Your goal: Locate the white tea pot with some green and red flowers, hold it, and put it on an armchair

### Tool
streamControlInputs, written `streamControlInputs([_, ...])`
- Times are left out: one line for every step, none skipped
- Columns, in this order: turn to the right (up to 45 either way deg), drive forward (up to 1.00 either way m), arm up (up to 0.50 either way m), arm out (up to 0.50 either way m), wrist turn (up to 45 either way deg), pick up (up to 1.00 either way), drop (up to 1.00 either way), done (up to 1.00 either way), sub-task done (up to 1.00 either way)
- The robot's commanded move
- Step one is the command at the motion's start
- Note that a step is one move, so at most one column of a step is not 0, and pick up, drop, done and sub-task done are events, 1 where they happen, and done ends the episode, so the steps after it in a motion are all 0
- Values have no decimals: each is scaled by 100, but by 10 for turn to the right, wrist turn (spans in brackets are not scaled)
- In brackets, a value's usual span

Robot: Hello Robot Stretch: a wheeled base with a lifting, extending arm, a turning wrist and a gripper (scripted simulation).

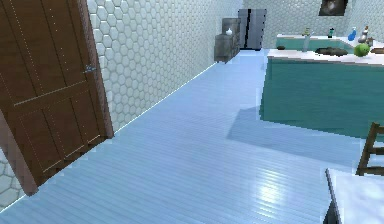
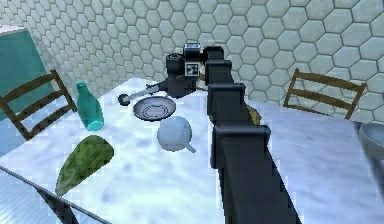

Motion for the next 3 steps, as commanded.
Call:
streamControlInputs([0, 0, 0, 0, 450, 0, 0, 0, 0])
streamControlInputs([0, 0, 0, 0, 90, 0, 0, 0, 0])
streamControlInputs([0, 0, -26, 0, 0, 0, 0, 0, 0])
